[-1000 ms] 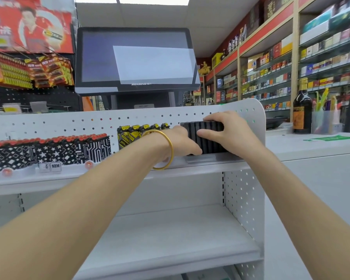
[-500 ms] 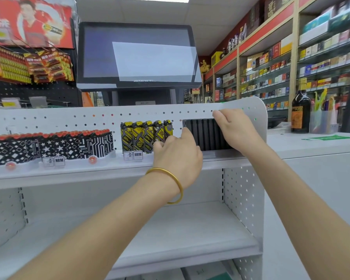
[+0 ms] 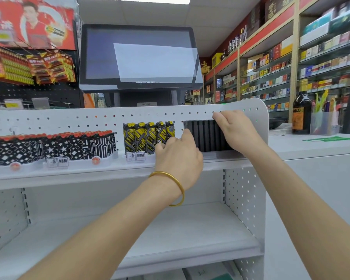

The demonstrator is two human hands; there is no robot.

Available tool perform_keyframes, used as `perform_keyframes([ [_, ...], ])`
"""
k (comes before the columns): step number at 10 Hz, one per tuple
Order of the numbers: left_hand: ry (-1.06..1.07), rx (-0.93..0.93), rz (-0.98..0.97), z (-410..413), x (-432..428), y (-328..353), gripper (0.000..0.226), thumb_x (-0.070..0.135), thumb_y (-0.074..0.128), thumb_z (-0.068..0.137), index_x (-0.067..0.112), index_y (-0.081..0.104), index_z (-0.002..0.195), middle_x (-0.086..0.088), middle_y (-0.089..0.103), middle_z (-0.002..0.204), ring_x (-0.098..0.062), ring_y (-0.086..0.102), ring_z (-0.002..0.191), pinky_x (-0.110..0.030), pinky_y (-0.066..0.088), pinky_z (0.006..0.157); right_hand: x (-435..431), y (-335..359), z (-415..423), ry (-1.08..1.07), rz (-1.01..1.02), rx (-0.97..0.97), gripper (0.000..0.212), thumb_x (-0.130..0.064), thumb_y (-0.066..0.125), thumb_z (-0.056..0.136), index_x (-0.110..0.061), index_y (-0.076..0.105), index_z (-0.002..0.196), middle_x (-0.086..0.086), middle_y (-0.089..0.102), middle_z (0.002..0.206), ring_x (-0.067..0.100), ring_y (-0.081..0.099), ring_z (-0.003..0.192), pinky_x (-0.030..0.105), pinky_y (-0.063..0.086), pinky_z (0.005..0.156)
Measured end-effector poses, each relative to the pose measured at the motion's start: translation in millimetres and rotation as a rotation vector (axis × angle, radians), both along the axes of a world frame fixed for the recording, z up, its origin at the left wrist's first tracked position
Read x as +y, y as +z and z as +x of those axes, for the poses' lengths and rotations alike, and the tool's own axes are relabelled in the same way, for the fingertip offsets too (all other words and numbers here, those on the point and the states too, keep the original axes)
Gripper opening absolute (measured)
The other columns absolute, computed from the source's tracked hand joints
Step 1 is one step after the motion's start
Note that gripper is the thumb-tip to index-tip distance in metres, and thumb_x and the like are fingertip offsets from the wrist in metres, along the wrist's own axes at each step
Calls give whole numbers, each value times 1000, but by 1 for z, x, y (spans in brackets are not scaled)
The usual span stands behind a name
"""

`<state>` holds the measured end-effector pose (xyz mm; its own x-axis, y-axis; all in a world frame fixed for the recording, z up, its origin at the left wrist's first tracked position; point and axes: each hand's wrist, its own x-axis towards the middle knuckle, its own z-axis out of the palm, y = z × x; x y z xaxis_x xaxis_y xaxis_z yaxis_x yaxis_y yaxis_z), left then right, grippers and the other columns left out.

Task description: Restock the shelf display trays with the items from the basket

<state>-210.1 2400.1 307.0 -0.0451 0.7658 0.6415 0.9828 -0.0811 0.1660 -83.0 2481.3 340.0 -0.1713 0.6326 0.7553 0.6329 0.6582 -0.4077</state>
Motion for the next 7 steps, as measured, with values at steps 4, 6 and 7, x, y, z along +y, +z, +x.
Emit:
perform_keyframes([
  [4, 0, 26, 21, 1, -1, -3, 6, 22, 31, 97, 17, 29, 97, -4, 42, 88, -24, 34, 88, -37, 27, 89, 12, -10, 3, -187, 253, -159, 38, -31, 30, 100, -16, 45, 69, -2, 41, 72, 33, 44, 83, 42, 42, 73],
  [6, 16, 48, 79, 2, -3, -5, 24, 23, 31, 97, 10, 38, 117, -5, 52, 100, -26, 45, 105, -37, 28, 91, -3, -13, 2, -254, 205, -204, 41, -33, 29, 101, -9, 60, 114, 6, 63, 116, 33, 47, 115, 46, 41, 92],
  [7, -55, -53, 151, -9, -17, -5, 33, 24, 34, 96, 11, 36, 127, -2, 52, 105, -24, 45, 110, -36, 25, 92, -22, -11, 9, -87, 316, 26, 39, -27, 32, 101, -6, 57, 123, 4, 62, 122, 24, 52, 118, 36, 39, 100],
])
